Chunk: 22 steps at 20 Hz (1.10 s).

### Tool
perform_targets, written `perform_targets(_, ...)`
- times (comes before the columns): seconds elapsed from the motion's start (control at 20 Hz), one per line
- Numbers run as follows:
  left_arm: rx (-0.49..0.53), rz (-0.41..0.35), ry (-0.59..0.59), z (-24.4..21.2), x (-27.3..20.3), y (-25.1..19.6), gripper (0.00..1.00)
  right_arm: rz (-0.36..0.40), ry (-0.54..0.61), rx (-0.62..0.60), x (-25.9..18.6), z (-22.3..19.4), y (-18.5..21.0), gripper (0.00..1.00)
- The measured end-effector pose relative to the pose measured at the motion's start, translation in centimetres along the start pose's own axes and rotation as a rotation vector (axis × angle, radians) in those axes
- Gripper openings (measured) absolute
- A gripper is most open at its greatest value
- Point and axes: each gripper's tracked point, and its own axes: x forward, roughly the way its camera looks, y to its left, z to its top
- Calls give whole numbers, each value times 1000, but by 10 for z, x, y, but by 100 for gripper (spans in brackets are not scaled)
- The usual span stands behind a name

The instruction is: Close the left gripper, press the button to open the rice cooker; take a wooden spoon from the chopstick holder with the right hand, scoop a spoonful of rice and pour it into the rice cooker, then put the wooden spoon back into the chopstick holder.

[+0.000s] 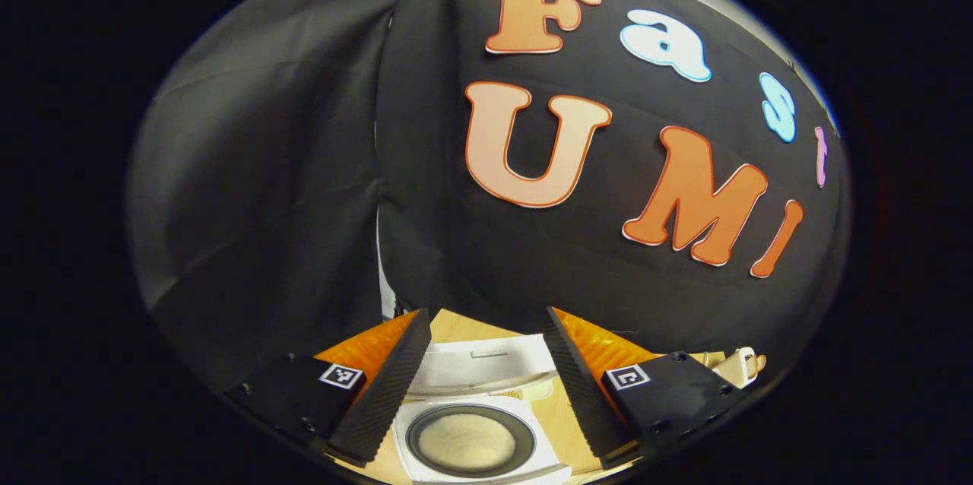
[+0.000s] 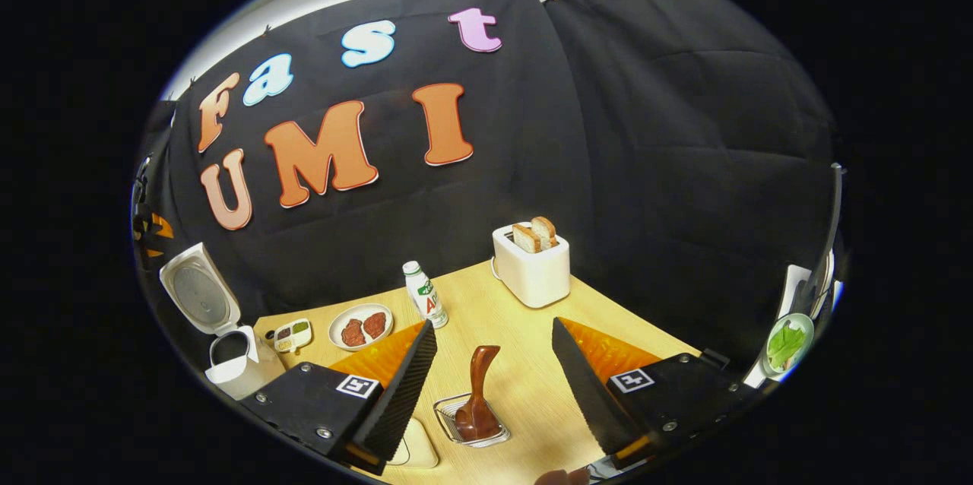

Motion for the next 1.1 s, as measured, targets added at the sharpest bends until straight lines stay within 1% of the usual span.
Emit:
perform_targets(0.1, 28, 25, 35, -9, 11, 3, 100, 0, 4, -18, 1, -1, 2, 95)
perform_targets(0.2, 5, 21, 43, -15, 19, 1, 100, 5, 5, -17, 2, -3, 8, 95)
perform_targets(0.25, 22, 30, 40, -15, 22, 3, 100, 5, 4, -16, 3, -3, 9, 95)
perform_targets(0.35, 89, 44, 72, -24, 22, 7, 100, 14, 5, -11, 4, -3, 13, 95)
perform_targets(0.4, 112, 40, 74, -24, 22, 6, 100, 22, 4, -8, 3, 0, 17, 95)
perform_targets(0.6, 143, 16, 51, -39, -3, -1, 100, 47, -14, -25, 2, 16, 25, 95)
perform_targets(0.75, 164, 2, 48, -54, -24, -4, 100, 53, -78, -60, -6, 44, 28, 95)
perform_targets(0.85, 174, -3, 47, -68, -37, -9, 100, 66, -97, -95, -13, 57, 30, 95)
perform_targets(0.95, 169, -26, 57, -85, -48, -15, 100, 84, -129, -128, -18, 70, 34, 95)
perform_targets(1.1, 115, -69, 88, -114, -64, -22, 100, 103, -142, -147, -25, 76, 36, 95)
